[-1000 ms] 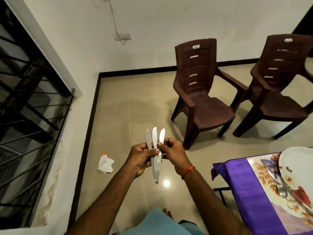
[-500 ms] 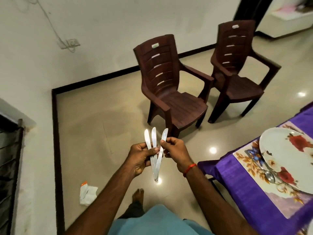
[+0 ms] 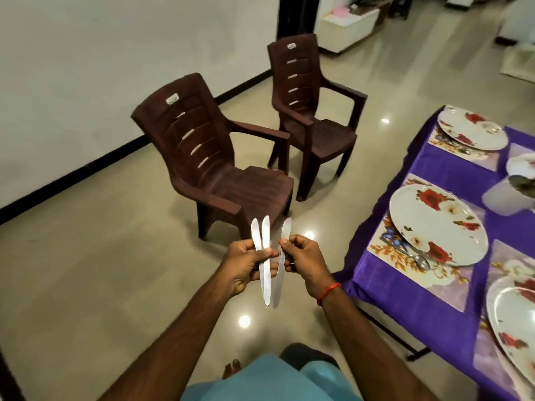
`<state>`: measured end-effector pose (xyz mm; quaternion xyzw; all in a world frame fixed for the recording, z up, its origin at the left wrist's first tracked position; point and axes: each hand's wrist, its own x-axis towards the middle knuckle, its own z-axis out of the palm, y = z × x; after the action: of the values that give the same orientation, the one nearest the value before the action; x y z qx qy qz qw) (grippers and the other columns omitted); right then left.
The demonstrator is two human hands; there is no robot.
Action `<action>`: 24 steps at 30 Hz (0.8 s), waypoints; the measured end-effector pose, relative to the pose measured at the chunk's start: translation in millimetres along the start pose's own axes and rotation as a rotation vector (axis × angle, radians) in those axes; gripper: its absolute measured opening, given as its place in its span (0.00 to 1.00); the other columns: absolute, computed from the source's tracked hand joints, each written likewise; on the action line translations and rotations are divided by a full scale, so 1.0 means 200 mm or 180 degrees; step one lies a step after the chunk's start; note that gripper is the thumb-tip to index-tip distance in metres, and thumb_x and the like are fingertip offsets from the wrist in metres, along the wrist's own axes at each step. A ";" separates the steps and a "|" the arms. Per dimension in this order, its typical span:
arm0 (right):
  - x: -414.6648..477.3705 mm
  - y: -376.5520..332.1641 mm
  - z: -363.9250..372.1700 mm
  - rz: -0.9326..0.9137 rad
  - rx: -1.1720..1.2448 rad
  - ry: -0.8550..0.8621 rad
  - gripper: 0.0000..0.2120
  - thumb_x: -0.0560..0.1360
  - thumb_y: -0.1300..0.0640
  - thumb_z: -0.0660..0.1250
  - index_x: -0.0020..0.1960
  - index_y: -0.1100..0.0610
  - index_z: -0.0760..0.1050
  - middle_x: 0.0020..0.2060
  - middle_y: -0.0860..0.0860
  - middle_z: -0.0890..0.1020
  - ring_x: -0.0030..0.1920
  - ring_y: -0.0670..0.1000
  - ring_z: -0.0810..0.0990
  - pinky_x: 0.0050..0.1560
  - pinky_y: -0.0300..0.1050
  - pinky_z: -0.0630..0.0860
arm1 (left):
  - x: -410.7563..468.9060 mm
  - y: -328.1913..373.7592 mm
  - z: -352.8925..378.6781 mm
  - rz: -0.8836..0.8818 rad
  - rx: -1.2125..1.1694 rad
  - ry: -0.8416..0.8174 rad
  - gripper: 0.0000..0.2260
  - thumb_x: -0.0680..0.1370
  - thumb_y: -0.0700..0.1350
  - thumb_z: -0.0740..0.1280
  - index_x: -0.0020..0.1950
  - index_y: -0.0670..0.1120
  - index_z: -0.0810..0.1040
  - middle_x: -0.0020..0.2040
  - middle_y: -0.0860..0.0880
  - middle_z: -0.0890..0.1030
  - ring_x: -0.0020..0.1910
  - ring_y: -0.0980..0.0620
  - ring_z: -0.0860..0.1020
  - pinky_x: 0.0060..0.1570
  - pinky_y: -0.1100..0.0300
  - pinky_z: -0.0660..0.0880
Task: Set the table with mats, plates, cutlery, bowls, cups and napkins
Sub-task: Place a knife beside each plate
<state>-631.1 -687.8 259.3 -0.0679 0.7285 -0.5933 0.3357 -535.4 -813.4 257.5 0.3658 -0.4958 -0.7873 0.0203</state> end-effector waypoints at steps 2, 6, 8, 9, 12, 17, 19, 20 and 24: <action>0.01 0.01 -0.05 0.0009 0.0068 0.0230 0.08 0.81 0.56 0.67 0.49 0.60 0.80 0.31 0.49 0.82 0.30 0.48 0.78 0.40 0.49 0.81 | 0.05 0.02 0.04 -0.0068 0.0083 -0.0154 0.10 0.78 0.34 0.72 0.59 0.34 0.80 0.51 0.35 0.86 0.49 0.33 0.85 0.52 0.40 0.83; 0.05 -0.01 -0.14 0.0066 0.0308 0.0604 0.07 0.81 0.56 0.67 0.52 0.59 0.80 0.33 0.51 0.81 0.32 0.49 0.80 0.43 0.52 0.83 | 0.16 0.05 0.13 -0.0140 0.0260 -0.0411 0.10 0.79 0.34 0.71 0.59 0.33 0.80 0.48 0.37 0.86 0.46 0.35 0.86 0.49 0.42 0.84; 0.08 -0.02 -0.18 0.0046 0.0384 0.0716 0.07 0.81 0.56 0.67 0.53 0.59 0.80 0.33 0.51 0.82 0.34 0.49 0.81 0.43 0.51 0.84 | 0.22 0.06 0.18 -0.0195 0.0327 -0.0501 0.10 0.79 0.34 0.70 0.60 0.35 0.80 0.48 0.39 0.86 0.45 0.37 0.86 0.48 0.42 0.84; 0.10 -0.03 -0.20 0.0037 0.0411 0.0786 0.07 0.81 0.56 0.67 0.53 0.59 0.80 0.34 0.51 0.82 0.35 0.50 0.82 0.43 0.51 0.84 | 0.25 0.07 0.21 -0.0228 0.0371 -0.0556 0.09 0.80 0.35 0.70 0.60 0.36 0.81 0.48 0.39 0.86 0.46 0.37 0.86 0.49 0.41 0.84; 0.16 -0.05 -0.28 0.0032 0.0441 0.0949 0.06 0.81 0.56 0.67 0.53 0.58 0.81 0.37 0.54 0.83 0.35 0.49 0.83 0.38 0.45 0.82 | 0.34 0.10 0.30 -0.0301 0.0505 -0.0679 0.09 0.80 0.35 0.69 0.60 0.37 0.82 0.50 0.39 0.86 0.49 0.36 0.86 0.52 0.37 0.82; 0.30 -0.07 -0.45 0.0084 0.0568 0.1180 0.07 0.81 0.56 0.67 0.54 0.58 0.81 0.43 0.59 0.83 0.41 0.53 0.83 0.40 0.44 0.83 | 0.52 0.16 0.49 -0.0429 0.0698 -0.0860 0.10 0.81 0.35 0.68 0.61 0.38 0.81 0.55 0.36 0.85 0.52 0.36 0.86 0.53 0.36 0.82; 0.38 -0.07 -0.52 0.0133 0.0603 0.1328 0.06 0.81 0.55 0.67 0.54 0.56 0.81 0.42 0.56 0.83 0.41 0.52 0.83 0.42 0.45 0.83 | 0.60 0.19 0.56 -0.0469 0.0798 -0.0926 0.10 0.81 0.35 0.68 0.62 0.38 0.82 0.56 0.36 0.85 0.52 0.37 0.86 0.51 0.38 0.83; 0.41 -0.07 -0.56 0.0161 0.0647 0.1394 0.06 0.81 0.55 0.68 0.55 0.56 0.80 0.41 0.55 0.83 0.41 0.52 0.82 0.42 0.47 0.83 | 0.64 0.21 0.59 -0.0491 0.0839 -0.0957 0.10 0.80 0.34 0.68 0.62 0.38 0.82 0.55 0.36 0.84 0.51 0.37 0.86 0.50 0.39 0.83; 0.53 -0.05 -0.73 0.0305 0.0974 0.1685 0.06 0.80 0.56 0.69 0.55 0.56 0.77 0.37 0.54 0.82 0.36 0.51 0.80 0.39 0.47 0.80 | 0.78 0.26 0.75 -0.0534 0.1034 -0.1090 0.10 0.81 0.34 0.67 0.61 0.39 0.81 0.54 0.37 0.84 0.50 0.39 0.86 0.48 0.42 0.84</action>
<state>-798.5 -623.7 234.7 0.1747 0.6952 -0.6766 0.1682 -755.7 -786.0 248.6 0.2655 -0.5800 -0.7468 -0.1885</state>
